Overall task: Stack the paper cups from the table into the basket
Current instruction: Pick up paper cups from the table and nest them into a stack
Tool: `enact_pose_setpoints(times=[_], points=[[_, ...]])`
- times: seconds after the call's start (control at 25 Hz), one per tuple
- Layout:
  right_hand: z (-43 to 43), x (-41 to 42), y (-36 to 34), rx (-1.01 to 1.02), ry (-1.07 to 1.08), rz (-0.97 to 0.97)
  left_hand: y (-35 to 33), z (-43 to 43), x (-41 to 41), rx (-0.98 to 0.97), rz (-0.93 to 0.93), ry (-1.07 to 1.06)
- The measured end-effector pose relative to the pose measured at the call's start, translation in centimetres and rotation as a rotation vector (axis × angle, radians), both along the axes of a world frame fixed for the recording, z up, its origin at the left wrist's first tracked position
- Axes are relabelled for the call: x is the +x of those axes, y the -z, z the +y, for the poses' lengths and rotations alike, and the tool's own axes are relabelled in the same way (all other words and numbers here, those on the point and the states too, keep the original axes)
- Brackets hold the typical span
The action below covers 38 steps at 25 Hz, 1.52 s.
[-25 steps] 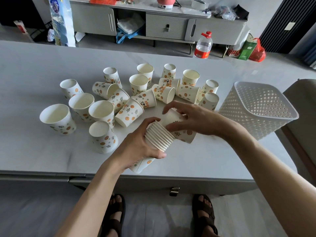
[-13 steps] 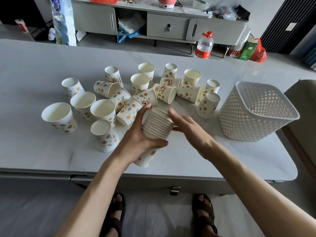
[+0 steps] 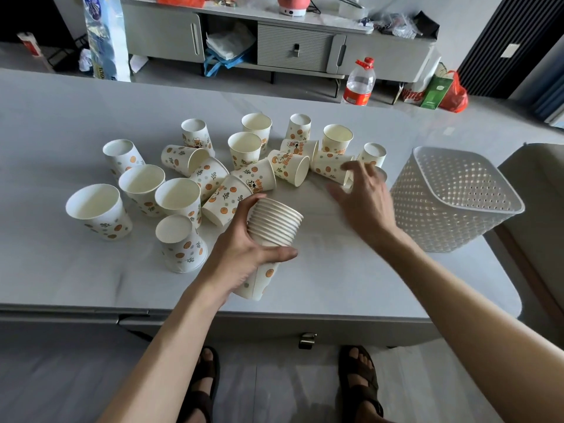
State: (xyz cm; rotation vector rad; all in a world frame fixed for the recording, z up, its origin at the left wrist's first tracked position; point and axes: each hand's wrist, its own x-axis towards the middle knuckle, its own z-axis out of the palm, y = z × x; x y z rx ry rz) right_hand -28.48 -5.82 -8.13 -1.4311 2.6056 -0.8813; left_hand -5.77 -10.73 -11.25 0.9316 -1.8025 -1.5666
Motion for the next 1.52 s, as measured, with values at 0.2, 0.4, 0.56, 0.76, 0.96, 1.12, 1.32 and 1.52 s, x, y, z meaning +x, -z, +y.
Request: enact_pose_setpoints(times=[0.2, 0.4, 0.56, 0.76, 0.96, 1.12, 1.32, 1.52], points=[[-1.5, -4.7, 0.1, 0.339, 0.138, 0.268, 0.2, -0.1, -0.1, 0.014, -0.037, 0.009], [-0.9, -4.4, 0.6, 0.189, 0.116, 0.129, 0.2, -0.2, -0.1, 0.007, -0.060, 0.014], [1.5, -0.8, 1.9, 0.034, -0.143, 0.103, 0.3, -0.4, 0.1, 0.027, -0.046, -0.001], [3.1, 1.8, 6.0, -0.066, -0.038, -0.434, 0.6, -0.4, 0.7, 0.059, -0.065, 0.013], [2.9, 1.9, 6.8, -0.020, -0.030, -0.543, 0.8, -0.7, 0.9, 0.053, -0.073, 0.023], [2.3, -0.9, 1.7, 0.097, -0.256, -0.322, 0.9, -0.9, 0.9, -0.157, -0.254, 0.045], [2.1, 0.6, -1.9, 0.233, -0.580, 0.126, 0.2, -0.4, 0.8, -0.227, -0.356, 0.148], [1.8, 4.9, -1.6, 0.325, -0.718, -0.269, 0.3, -0.1, 0.3, -0.180, -0.352, 0.074]])
